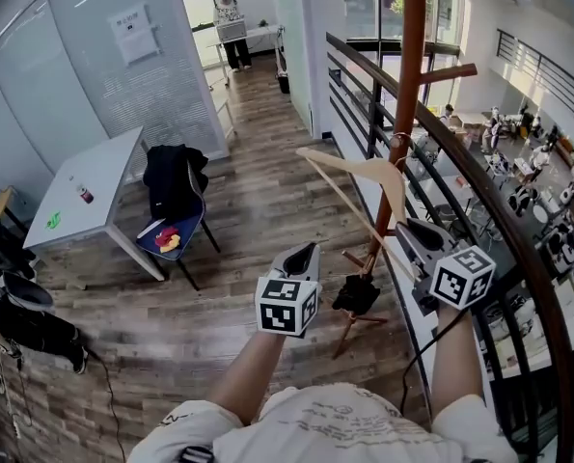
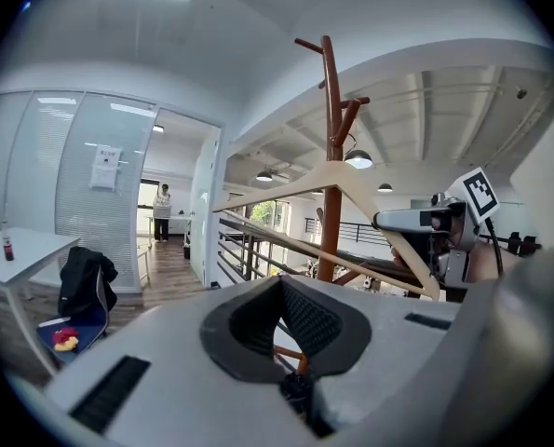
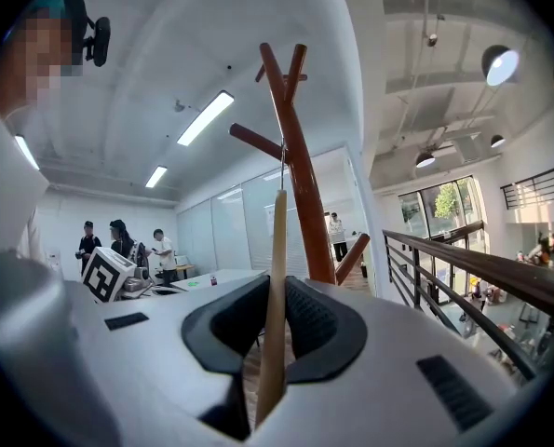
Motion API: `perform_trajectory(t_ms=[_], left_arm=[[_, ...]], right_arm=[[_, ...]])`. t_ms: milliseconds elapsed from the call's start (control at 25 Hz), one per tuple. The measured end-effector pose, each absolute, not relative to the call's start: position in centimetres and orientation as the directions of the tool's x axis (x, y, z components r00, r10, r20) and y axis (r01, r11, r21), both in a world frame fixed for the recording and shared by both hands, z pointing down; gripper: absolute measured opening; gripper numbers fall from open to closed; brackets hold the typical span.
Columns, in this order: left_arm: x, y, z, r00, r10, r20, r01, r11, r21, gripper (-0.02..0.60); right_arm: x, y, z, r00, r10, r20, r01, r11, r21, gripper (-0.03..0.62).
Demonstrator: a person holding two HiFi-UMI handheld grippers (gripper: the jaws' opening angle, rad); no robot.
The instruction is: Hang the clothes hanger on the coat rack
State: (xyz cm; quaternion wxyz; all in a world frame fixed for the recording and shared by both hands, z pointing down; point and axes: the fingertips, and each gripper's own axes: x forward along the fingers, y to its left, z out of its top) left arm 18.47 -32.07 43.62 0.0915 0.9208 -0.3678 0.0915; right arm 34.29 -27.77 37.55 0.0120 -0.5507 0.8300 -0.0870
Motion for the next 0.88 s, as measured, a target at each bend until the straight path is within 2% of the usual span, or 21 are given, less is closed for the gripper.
perform_trajectory(t_ms=[360, 800, 880], left_arm=[[18.4, -32.1, 44.2, 0.677, -0.695, 0.24, -0.73, -0.676, 0.101, -0.003], [18.4, -31.3, 44.4, 0.648, -0.722, 0.243, -0.757, -0.645, 0.102, -0.003], [18.5, -31.1, 44.2, 0.647, -0.723, 0.242, -0.758, -0.644, 0.102, -0.003]], right_arm=[[35.2, -28.7, 38.3, -0.417, -0.905, 0.083, -0.904, 0.403, -0.143, 0.052], [36.5, -28.0, 37.7, -0.299, -0.952, 0.067, -0.946, 0.305, 0.11, 0.054], [36.8, -27.6, 37.0, -0.287, -0.957, 0.038, -0.949, 0.29, 0.121, 0.079]])
